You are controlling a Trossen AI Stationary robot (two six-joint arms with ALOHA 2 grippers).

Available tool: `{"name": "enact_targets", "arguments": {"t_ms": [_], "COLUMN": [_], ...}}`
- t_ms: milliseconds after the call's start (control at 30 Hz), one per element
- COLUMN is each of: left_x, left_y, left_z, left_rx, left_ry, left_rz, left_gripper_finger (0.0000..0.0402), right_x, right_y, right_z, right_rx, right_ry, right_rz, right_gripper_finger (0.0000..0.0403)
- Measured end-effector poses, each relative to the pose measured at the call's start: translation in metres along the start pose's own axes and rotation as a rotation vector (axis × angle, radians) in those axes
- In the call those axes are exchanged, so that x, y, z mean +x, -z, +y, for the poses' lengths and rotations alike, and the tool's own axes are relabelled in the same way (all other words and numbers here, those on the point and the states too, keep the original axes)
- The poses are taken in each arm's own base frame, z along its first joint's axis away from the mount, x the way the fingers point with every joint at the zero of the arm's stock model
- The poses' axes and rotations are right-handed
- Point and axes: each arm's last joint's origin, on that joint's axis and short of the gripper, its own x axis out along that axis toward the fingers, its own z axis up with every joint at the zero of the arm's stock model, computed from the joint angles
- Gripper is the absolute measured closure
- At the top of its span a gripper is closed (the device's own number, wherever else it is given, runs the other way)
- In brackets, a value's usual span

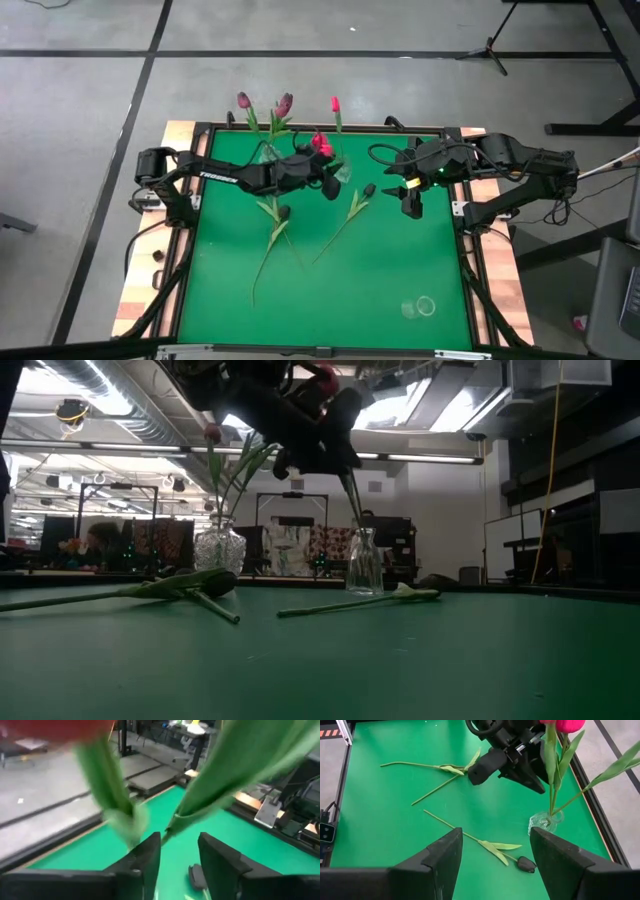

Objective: Sort flowers into vase by color
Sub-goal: Put the red tulip into the top right transparent vase, then put the bottom black tulip into the bottom transparent vase

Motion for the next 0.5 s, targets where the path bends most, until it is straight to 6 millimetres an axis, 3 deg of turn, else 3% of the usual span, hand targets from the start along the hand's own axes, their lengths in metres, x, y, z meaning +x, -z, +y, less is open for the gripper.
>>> {"name": "enact_targets", "arguments": {"t_ms": [333,500], "left_x": [-0.006,-0.017], "left_y": [0.017,0.011], "left_z": [-0.006,-0.012], "left_rx": [-0.020,-0.043], "left_ry": [-0.009,0.019], "left_rz": [0.136,0.127], "left_gripper_finger": [0.0236,0.0235], "right_x": [0.000,0.000], "right_y": [0.000,0.000], "right_z": [0.000,0.000], "right_rx": [-0.008,-0.011], "right_ry": [0.006,0.010], "right_rz": [0.000,0.000], "right_gripper_finger": [0.0168,0.0168]}}
